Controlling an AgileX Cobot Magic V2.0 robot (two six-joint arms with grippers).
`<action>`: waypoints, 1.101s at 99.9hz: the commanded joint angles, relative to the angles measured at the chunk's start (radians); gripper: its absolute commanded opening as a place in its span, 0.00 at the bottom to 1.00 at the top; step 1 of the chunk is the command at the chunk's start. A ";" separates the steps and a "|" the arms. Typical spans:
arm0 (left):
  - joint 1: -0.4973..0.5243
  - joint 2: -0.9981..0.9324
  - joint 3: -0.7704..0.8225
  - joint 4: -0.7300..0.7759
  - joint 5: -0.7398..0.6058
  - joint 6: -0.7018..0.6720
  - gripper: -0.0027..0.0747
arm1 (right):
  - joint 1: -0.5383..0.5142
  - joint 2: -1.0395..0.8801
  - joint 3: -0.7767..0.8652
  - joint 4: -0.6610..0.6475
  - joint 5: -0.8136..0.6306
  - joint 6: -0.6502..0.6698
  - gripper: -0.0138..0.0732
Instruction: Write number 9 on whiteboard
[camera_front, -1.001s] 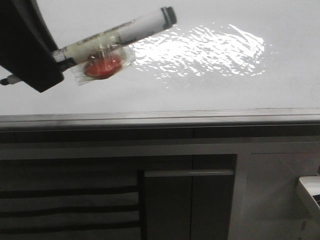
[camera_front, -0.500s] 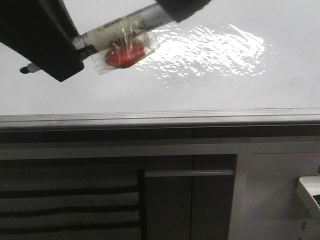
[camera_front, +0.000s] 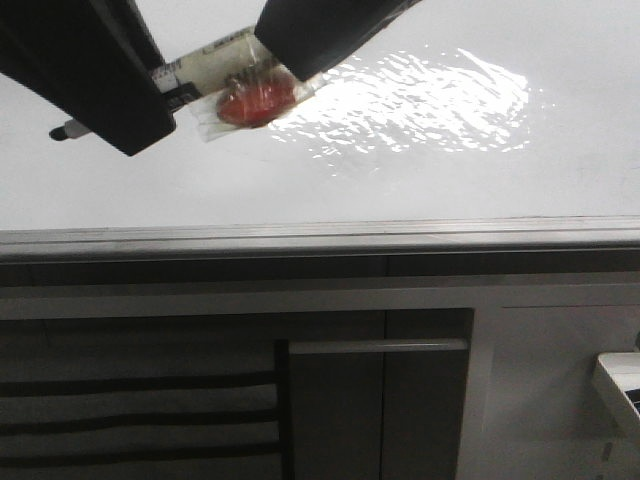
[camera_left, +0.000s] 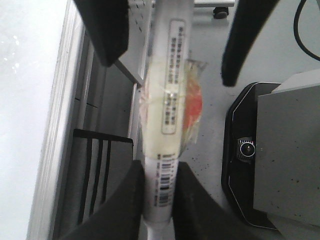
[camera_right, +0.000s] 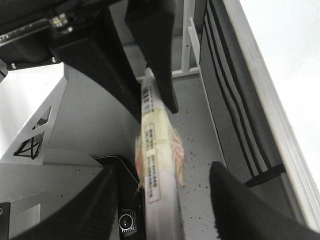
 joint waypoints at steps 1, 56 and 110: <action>-0.009 -0.018 -0.035 -0.027 -0.044 -0.002 0.02 | 0.002 -0.024 -0.033 0.051 -0.030 -0.016 0.46; 0.006 -0.042 -0.043 -0.015 -0.096 -0.002 0.29 | 0.002 -0.031 -0.033 0.018 -0.011 -0.016 0.10; 0.356 -0.305 0.022 -0.094 -0.153 -0.170 0.53 | -0.074 -0.255 -0.020 -0.633 -0.104 0.990 0.11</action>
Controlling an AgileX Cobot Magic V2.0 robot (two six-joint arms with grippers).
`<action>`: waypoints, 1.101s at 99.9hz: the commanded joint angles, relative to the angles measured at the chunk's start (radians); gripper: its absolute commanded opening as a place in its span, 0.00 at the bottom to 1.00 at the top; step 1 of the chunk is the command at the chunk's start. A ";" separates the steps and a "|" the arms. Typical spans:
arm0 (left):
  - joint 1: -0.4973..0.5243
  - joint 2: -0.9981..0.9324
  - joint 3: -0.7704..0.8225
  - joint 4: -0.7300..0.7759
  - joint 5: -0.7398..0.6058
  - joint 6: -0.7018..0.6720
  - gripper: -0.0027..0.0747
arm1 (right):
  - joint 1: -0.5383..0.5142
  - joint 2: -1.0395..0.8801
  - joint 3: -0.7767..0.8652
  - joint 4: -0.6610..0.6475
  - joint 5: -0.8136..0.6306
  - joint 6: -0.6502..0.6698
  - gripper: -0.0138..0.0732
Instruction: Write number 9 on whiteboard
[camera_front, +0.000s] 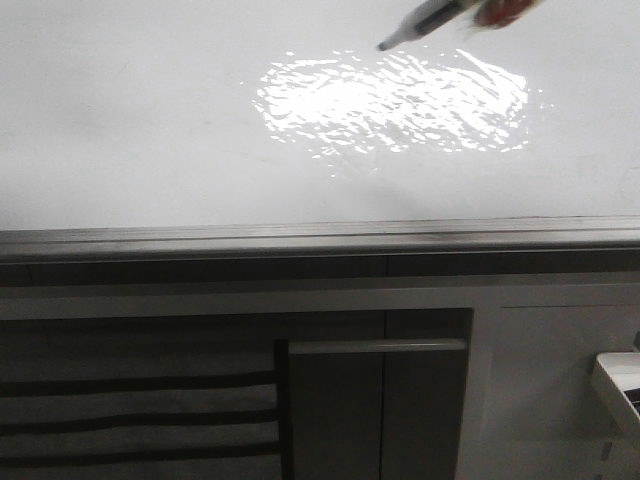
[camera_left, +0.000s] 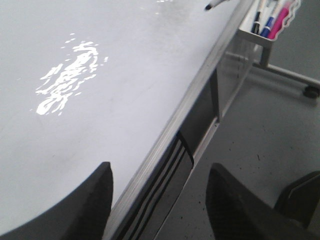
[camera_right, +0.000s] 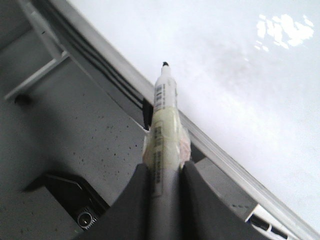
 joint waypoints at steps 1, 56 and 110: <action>0.047 -0.073 0.025 -0.070 -0.092 -0.018 0.53 | -0.033 -0.059 0.027 -0.022 -0.095 0.130 0.11; 0.111 -0.246 0.243 -0.149 -0.303 -0.018 0.53 | -0.090 -0.009 0.183 0.070 -0.361 0.174 0.11; 0.111 -0.246 0.243 -0.149 -0.314 -0.018 0.53 | -0.100 0.193 0.087 0.091 -0.390 0.169 0.11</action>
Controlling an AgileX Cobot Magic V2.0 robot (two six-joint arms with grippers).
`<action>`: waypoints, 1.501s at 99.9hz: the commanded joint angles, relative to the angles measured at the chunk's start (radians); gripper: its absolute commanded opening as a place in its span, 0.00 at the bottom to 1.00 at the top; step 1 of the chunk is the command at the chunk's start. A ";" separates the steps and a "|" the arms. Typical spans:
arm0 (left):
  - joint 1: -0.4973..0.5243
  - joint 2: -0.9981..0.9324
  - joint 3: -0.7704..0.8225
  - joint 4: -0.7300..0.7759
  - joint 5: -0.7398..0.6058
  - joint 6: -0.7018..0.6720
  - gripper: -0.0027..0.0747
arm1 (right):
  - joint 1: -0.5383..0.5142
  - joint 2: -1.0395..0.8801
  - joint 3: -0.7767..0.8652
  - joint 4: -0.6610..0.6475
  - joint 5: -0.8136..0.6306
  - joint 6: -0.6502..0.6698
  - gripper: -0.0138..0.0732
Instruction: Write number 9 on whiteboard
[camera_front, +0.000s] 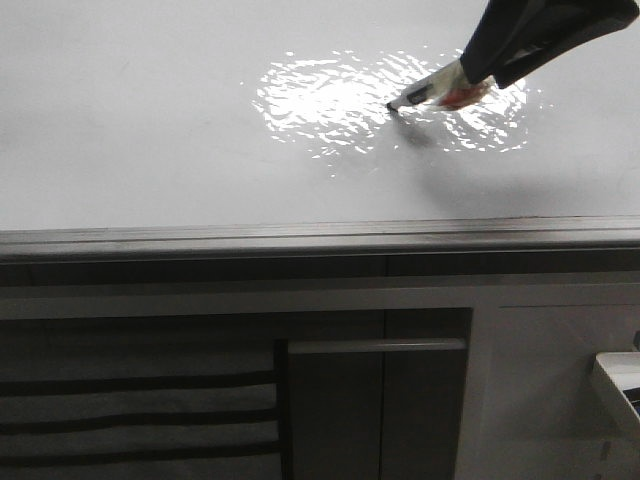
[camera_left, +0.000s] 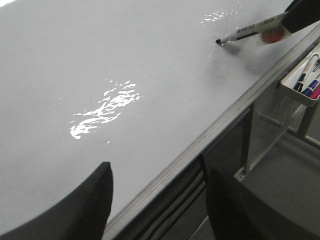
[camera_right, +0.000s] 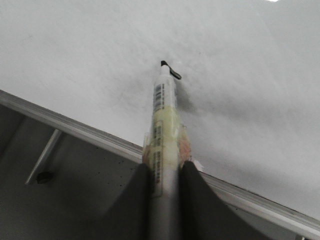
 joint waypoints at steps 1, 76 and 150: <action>0.003 -0.006 -0.028 -0.032 -0.076 -0.012 0.53 | 0.016 0.025 -0.042 -0.009 -0.052 -0.007 0.11; 0.003 -0.006 -0.028 -0.026 -0.078 -0.012 0.53 | 0.023 0.002 0.009 0.002 0.089 -0.030 0.11; -0.371 0.432 -0.247 -0.142 0.109 0.334 0.53 | 0.316 -0.136 -0.105 0.021 0.268 -0.675 0.11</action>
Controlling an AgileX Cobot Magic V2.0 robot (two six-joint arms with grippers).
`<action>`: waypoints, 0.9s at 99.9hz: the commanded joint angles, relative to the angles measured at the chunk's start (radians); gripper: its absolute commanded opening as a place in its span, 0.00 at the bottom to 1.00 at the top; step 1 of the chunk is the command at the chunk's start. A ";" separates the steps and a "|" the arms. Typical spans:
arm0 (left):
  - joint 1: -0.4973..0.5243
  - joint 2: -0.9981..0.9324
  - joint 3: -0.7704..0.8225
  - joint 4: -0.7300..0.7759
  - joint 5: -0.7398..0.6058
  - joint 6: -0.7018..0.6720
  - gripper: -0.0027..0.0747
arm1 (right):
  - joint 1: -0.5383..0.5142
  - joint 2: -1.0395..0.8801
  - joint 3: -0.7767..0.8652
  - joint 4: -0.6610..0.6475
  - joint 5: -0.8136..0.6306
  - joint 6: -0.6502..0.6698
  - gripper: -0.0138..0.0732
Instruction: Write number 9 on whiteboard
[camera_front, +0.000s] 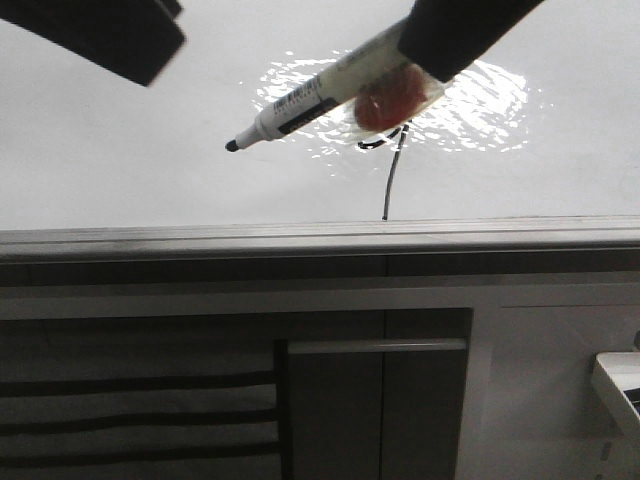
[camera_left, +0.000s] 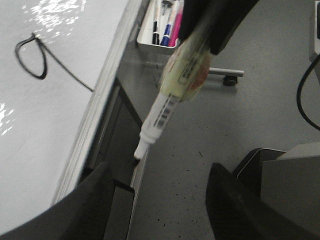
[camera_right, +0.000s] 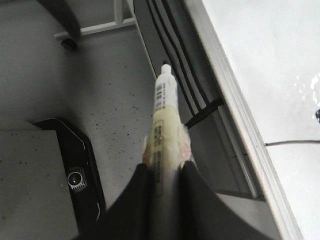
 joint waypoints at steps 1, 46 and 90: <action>-0.056 0.037 -0.057 -0.017 -0.068 0.018 0.53 | 0.006 -0.027 -0.036 0.013 -0.036 -0.069 0.11; -0.113 0.184 -0.113 0.024 -0.134 0.020 0.53 | 0.006 -0.027 -0.036 0.013 -0.036 -0.078 0.11; -0.113 0.184 -0.115 0.024 -0.133 0.020 0.21 | 0.006 -0.027 -0.036 0.016 -0.036 -0.078 0.11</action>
